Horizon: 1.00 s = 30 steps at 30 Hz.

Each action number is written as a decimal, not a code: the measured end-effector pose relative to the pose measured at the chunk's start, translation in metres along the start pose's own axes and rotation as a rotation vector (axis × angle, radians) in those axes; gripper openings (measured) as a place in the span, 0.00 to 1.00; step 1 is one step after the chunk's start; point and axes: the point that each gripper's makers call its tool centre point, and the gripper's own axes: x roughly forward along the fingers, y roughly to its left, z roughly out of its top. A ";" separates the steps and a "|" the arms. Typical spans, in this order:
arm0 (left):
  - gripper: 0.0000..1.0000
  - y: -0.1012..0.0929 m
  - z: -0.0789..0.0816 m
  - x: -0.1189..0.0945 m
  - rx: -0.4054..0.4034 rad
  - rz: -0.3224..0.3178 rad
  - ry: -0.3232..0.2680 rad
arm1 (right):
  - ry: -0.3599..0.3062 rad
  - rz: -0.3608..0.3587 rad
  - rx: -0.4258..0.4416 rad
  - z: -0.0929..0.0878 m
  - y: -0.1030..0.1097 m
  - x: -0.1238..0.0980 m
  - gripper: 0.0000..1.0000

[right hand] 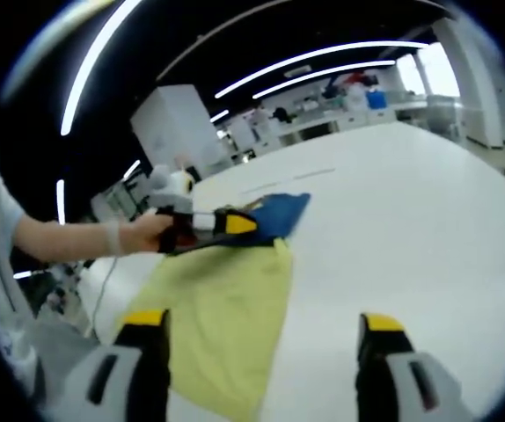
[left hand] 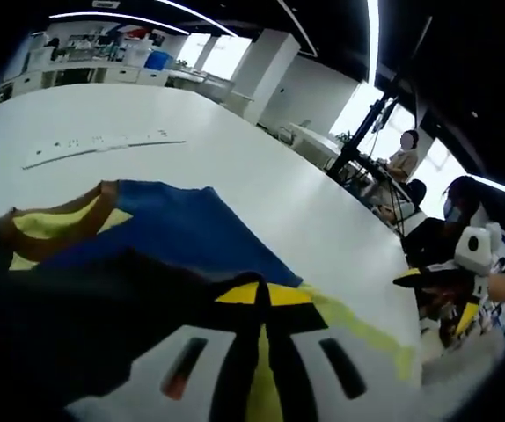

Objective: Fold the garment on the visible template until the final outline fits inside the template.

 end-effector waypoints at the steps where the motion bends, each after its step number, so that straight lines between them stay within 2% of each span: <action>1: 0.00 0.000 0.001 0.001 0.006 -0.003 -0.003 | 0.000 0.000 0.002 0.000 0.000 0.000 0.88; 6: 0.00 0.000 0.002 -0.001 0.012 -0.004 -0.012 | 0.002 0.003 0.000 0.000 0.000 0.001 0.88; 11: 0.21 -0.008 0.002 -0.004 0.022 -0.026 -0.032 | 0.001 0.005 -0.001 0.000 0.002 0.002 0.88; 15: 0.35 -0.012 0.009 -0.004 0.043 -0.047 -0.067 | 0.000 0.006 -0.001 0.001 0.002 0.002 0.88; 19: 0.48 -0.024 0.011 -0.006 0.076 -0.063 -0.075 | -0.003 0.008 -0.001 0.002 0.002 0.003 0.88; 23: 0.58 -0.040 0.011 -0.010 0.085 -0.084 -0.083 | -0.003 0.010 -0.003 0.002 0.004 0.004 0.88; 30: 0.69 -0.049 0.008 -0.019 0.088 -0.102 -0.098 | -0.012 0.016 -0.014 0.007 0.010 0.006 0.88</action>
